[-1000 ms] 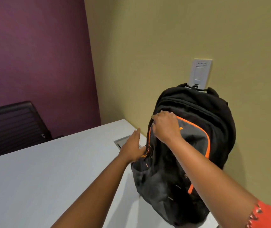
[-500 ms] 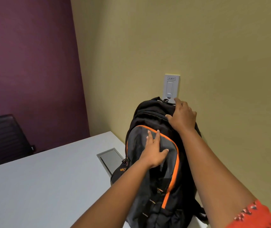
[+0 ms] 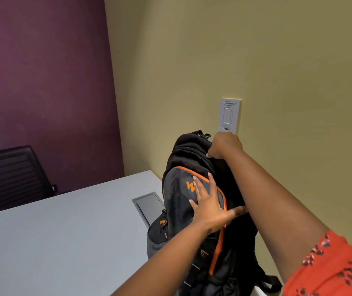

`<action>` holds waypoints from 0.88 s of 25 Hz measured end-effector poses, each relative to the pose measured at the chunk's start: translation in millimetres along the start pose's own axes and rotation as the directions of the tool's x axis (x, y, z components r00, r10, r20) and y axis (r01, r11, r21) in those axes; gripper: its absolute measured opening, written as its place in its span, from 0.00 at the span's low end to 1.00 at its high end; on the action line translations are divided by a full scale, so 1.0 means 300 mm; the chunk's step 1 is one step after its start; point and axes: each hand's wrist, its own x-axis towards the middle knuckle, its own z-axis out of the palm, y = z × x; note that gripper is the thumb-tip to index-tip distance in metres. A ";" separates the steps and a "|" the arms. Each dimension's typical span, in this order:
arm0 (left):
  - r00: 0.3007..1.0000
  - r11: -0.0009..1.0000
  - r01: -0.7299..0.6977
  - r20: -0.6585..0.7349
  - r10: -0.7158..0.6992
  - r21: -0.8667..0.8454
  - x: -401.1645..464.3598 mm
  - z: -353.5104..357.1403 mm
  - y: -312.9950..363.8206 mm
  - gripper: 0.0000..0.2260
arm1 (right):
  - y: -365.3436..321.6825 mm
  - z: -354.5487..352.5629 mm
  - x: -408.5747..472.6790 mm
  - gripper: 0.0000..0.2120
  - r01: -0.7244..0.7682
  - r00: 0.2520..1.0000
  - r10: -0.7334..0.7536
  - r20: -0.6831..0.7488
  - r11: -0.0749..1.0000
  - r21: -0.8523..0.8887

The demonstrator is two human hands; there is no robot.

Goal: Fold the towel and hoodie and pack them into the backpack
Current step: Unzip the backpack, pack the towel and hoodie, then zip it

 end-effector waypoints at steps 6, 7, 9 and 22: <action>0.971 0.993 0.115 -0.211 -0.116 -0.015 -0.112 0.007 -0.020 0.60 | -0.157 -0.012 -0.022 0.13 0.019 0.998 -0.025 0.059 0.995 0.099; 0.964 0.992 0.119 -0.236 -0.125 -0.040 -0.124 -0.003 -0.030 0.55 | -0.189 -0.011 -0.028 0.12 0.024 0.998 -0.031 0.058 0.993 0.117; 0.948 0.986 0.080 -0.296 -0.120 -0.144 -0.132 -0.035 -0.068 0.47 | -0.250 -0.014 -0.041 0.08 0.047 0.998 -0.053 0.042 0.990 0.133; 0.789 0.989 0.140 -0.597 -0.145 -0.056 -0.320 -0.587 -0.419 0.34 | -0.689 0.063 -0.161 0.10 0.158 0.987 -0.144 -0.065 0.872 0.464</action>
